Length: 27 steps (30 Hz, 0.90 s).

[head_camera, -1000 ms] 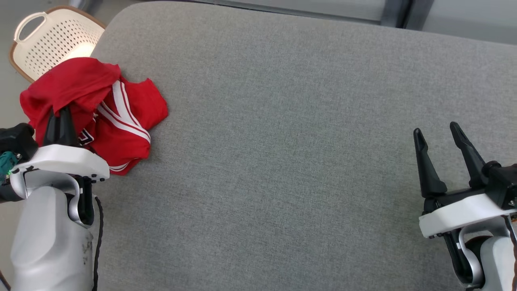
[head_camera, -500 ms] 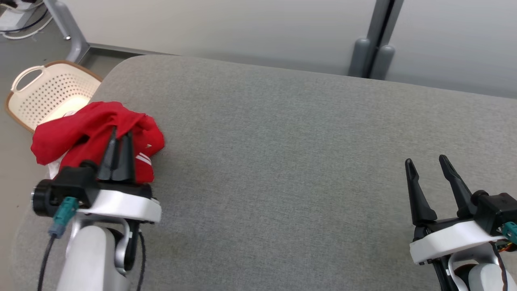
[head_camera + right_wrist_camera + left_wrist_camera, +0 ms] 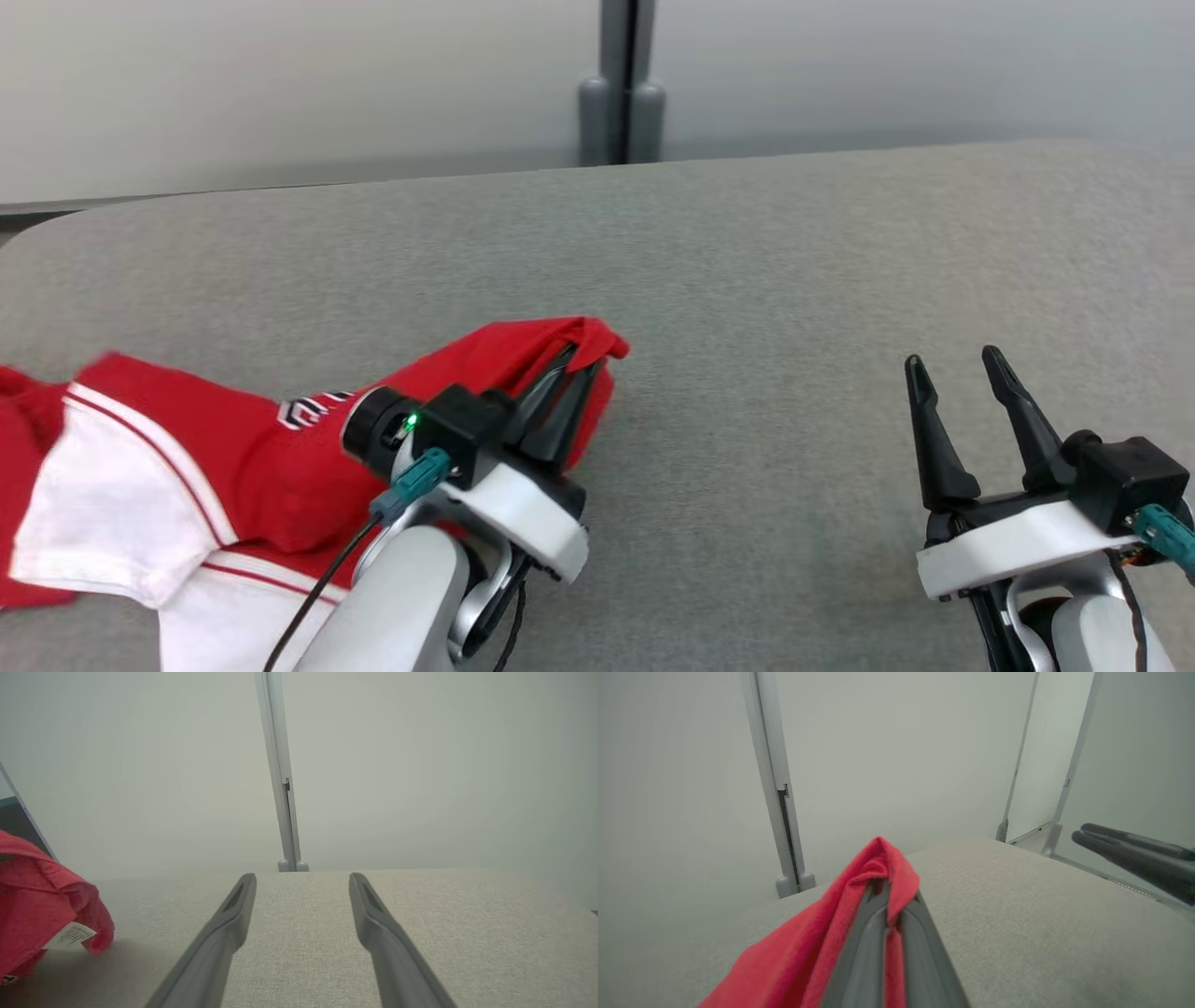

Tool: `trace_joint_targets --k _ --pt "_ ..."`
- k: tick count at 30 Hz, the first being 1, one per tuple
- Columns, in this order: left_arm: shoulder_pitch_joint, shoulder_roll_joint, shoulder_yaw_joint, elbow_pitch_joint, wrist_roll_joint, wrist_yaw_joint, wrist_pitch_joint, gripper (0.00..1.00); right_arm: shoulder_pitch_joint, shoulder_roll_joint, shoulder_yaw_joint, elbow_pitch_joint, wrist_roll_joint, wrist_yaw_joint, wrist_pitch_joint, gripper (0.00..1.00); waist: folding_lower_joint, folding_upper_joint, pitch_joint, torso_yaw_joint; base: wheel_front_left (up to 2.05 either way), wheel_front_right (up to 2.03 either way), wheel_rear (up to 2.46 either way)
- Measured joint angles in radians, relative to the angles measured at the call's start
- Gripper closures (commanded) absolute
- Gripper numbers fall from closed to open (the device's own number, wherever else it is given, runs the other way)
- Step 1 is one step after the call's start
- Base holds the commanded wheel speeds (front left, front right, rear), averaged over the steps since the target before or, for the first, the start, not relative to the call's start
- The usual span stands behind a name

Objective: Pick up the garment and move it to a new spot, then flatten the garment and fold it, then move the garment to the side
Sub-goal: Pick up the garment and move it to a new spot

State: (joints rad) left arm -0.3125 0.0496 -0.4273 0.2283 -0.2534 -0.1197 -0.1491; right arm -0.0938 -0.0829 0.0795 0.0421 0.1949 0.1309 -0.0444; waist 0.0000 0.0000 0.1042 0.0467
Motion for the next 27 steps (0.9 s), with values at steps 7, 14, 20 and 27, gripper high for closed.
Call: trace_joint_targets --k 7,14,20,27 --pt "-0.221 -0.002 -0.204 0.021 -0.078 0.029 -0.032 1.00 -0.035 0.011 -0.008 0.040 0.023 0.000 -0.041 0.00 0.0000 0.0000 0.066 -0.215 0.00 0.00 0.00" --pt "-0.356 -0.005 -0.327 0.094 -0.132 0.066 -0.044 1.00 -0.054 0.023 -0.040 0.067 0.048 0.000 -0.084 0.00 0.0000 0.0000 0.173 -0.338 0.00 0.00 0.00" --pt "-0.357 -0.002 -0.386 0.242 -0.151 0.072 -0.019 0.00 -0.080 0.029 -0.039 0.092 0.056 0.000 -0.111 0.00 0.0000 0.0000 0.262 -0.363 0.00 0.00 0.00" --pt "-0.305 0.004 -0.407 0.259 -0.156 0.081 -0.078 0.00 -0.097 0.032 -0.041 0.112 0.047 0.000 -0.120 0.00 0.0000 0.0000 0.250 -0.293 0.00 0.00 0.00"
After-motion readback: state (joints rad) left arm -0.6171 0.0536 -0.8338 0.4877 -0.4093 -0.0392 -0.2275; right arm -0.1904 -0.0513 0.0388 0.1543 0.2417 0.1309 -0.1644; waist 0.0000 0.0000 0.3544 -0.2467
